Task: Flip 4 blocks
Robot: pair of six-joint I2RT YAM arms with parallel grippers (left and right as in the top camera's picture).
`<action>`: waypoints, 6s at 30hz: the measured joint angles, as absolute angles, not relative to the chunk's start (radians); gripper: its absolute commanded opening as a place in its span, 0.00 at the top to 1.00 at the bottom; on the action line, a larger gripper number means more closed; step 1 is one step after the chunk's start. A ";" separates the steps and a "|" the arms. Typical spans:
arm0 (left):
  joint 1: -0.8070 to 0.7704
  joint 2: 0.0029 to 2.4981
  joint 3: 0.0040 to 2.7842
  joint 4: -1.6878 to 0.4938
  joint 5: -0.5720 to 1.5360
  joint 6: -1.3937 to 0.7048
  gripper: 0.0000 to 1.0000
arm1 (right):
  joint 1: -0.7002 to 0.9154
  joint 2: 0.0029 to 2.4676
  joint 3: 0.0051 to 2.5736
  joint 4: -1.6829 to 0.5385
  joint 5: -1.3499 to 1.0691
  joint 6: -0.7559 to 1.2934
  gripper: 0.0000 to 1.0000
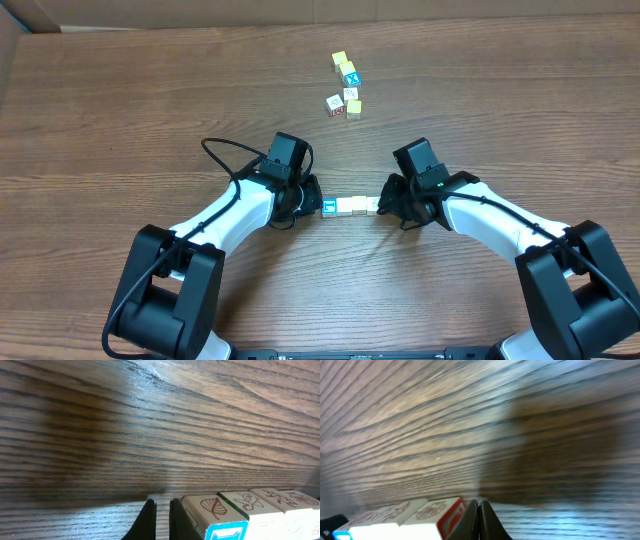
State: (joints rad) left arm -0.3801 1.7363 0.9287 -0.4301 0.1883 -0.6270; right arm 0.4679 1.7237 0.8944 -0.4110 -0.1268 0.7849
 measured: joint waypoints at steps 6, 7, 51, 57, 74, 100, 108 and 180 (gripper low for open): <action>-0.380 1.736 0.929 -0.429 0.196 -0.627 0.96 | 0.493 1.724 0.894 -0.397 -0.126 0.785 0.96; -0.380 1.736 0.929 -0.430 0.199 -0.627 0.96 | 0.493 1.724 0.894 -0.396 -0.126 0.785 0.96; -0.377 1.736 0.928 -0.426 0.194 -0.622 0.96 | 0.533 1.724 0.893 -0.378 -0.113 0.817 0.96; -0.377 1.736 0.928 -0.417 0.167 -0.621 0.96 | 0.553 1.724 0.890 -0.377 -0.105 0.854 0.96; -0.364 1.737 0.928 -0.350 0.118 -0.603 0.96 | 0.604 1.724 0.889 -0.383 -0.103 1.064 0.96; -0.360 1.773 0.938 -0.225 0.141 -0.595 0.96 | 0.727 1.727 0.876 -0.383 -0.221 1.463 0.96; -0.361 1.779 0.938 -0.212 0.158 -0.595 0.96 | 0.763 1.727 0.876 -0.378 -0.213 1.542 0.96; -0.374 1.803 0.941 -0.101 0.194 -0.570 0.96 | 0.859 1.727 0.876 -0.316 -0.076 1.636 0.96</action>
State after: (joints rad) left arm -0.3737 1.8034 0.9409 -0.1005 0.1944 -0.5697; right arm 0.8589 1.7271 0.8761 -0.3161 -0.0757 1.6356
